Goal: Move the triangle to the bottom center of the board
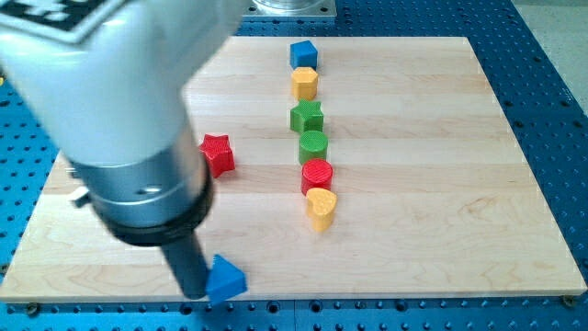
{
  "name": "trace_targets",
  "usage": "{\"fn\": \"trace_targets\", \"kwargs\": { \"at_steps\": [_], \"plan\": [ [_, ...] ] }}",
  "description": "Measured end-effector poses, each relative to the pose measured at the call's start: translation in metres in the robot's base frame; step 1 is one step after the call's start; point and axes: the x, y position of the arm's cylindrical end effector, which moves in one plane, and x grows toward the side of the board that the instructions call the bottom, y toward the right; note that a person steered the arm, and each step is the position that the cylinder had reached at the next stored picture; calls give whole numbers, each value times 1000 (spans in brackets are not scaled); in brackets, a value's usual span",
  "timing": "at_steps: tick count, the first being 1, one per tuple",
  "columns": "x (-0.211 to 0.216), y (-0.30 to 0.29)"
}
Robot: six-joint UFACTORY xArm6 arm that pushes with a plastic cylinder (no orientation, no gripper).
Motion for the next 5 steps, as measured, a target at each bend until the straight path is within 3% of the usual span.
{"fn": "trace_targets", "kwargs": {
  "at_steps": [2, 3, 4, 5],
  "plan": [
    [-24, 129],
    [-30, 132],
    [-44, 207],
    [-28, 274]
  ]
}}
